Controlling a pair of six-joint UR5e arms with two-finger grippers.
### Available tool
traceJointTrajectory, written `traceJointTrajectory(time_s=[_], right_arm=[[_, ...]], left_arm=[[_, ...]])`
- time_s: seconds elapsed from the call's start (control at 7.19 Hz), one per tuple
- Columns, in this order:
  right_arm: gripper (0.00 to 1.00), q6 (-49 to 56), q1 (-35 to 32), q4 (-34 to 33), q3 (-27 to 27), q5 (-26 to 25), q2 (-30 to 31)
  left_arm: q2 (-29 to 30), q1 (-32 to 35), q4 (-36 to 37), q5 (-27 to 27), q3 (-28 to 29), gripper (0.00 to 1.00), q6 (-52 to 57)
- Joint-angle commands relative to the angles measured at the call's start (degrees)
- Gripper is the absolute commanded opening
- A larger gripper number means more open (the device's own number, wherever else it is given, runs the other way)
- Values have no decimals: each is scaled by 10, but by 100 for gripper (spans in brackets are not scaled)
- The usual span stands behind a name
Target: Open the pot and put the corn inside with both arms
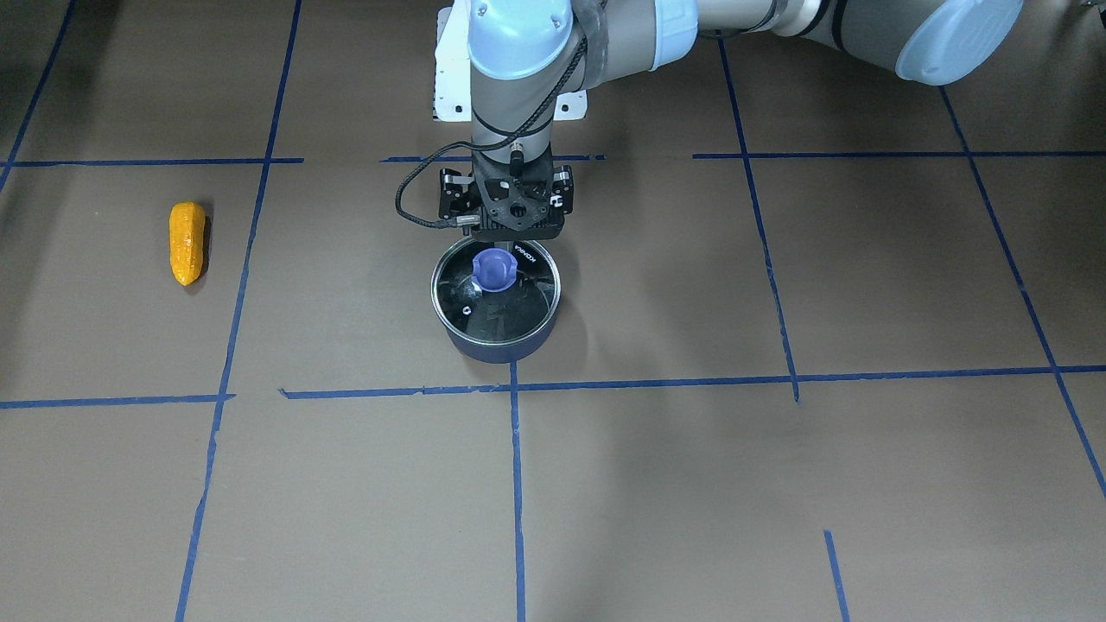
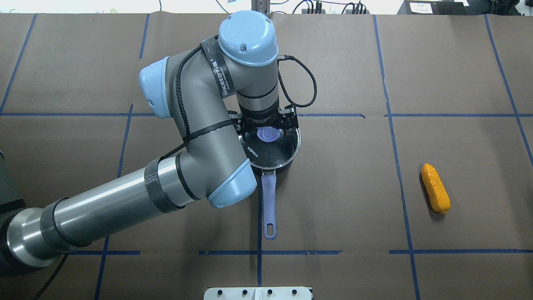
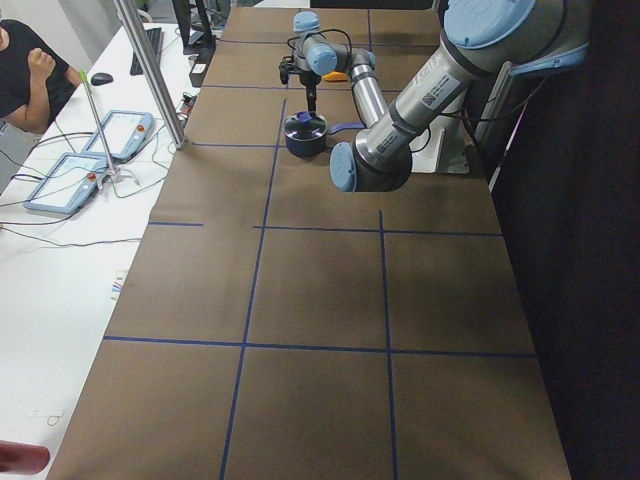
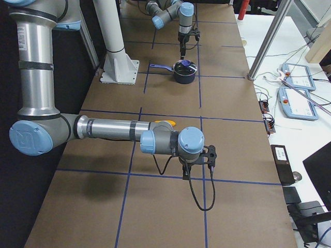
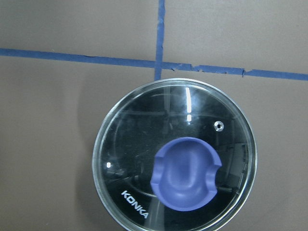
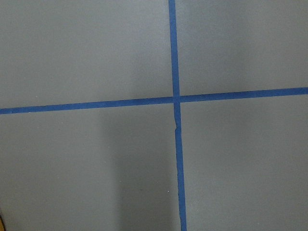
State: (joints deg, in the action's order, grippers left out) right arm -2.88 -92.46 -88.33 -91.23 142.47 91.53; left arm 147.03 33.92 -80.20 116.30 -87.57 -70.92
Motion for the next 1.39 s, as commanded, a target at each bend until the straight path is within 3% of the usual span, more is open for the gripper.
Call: traceJointTrajectory(time_s=[0.0,0.42,0.83,1.25], right_arm=[[100,2,0,0,0,0,0],[100,2,0,0,1,0,0],[100,2,0,0,2,0,0],[100,1,0,0,3,-1,0]], left_arm=[[2,-1,-41,0,33,100,-2],[2,-1,-43,0,42,100,-1],[9,-1,-93,-12,92,100,-8],[9,-6,-93,-13,96,100,-8]])
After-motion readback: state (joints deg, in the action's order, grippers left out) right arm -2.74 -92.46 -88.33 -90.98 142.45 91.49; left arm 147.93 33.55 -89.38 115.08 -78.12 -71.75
